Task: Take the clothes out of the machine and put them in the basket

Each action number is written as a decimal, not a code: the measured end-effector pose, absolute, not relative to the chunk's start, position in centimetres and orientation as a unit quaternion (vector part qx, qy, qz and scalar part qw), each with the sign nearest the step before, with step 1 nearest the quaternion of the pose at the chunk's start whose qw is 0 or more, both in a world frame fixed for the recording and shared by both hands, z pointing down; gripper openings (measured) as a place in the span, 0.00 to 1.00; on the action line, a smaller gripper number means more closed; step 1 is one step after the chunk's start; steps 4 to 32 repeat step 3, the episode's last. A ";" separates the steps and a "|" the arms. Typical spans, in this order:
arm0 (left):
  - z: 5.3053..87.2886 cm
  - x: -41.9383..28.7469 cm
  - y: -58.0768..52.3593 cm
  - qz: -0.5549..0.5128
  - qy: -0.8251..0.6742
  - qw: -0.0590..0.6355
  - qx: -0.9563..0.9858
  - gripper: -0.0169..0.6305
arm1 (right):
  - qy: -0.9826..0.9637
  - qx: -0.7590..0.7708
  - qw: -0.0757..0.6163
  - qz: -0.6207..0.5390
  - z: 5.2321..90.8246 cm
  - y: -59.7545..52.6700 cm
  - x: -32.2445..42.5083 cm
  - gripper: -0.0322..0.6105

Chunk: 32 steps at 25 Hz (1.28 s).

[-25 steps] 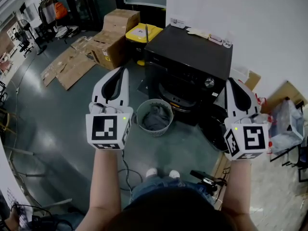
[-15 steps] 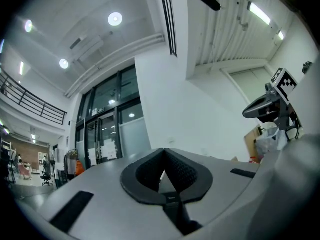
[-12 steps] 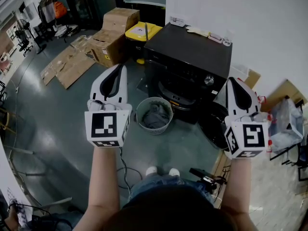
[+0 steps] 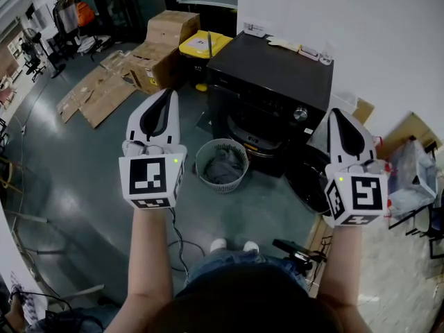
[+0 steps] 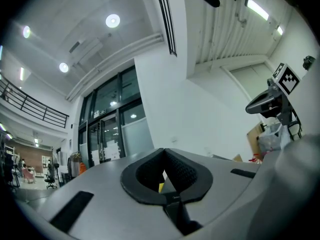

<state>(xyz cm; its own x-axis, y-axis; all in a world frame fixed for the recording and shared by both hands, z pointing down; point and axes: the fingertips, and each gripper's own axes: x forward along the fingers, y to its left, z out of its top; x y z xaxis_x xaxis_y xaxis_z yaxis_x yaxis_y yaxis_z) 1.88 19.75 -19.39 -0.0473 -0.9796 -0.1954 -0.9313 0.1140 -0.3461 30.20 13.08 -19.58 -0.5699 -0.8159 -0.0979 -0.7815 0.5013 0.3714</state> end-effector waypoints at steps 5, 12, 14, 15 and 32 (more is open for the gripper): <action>-19.4 1.8 19.8 -0.060 0.722 0.194 -0.662 0.03 | -0.863 0.466 0.041 -0.190 -19.7 13.1 30.4 0.05; -19.4 1.8 19.8 -0.060 0.722 0.194 -0.662 0.03 | -0.863 0.466 0.041 -0.190 -19.7 13.1 30.4 0.05; -19.4 1.8 19.8 -0.060 0.722 0.194 -0.662 0.03 | -0.863 0.466 0.041 -0.190 -19.7 13.1 30.4 0.05; -19.4 1.8 19.8 -0.060 0.722 0.194 -0.662 0.03 | -0.863 0.466 0.041 -0.190 -19.7 13.1 30.4 0.05; -19.4 1.8 19.8 -0.060 0.722 0.194 -0.662 0.03 | -0.863 0.466 0.041 -0.190 -19.7 13.1 30.4 0.05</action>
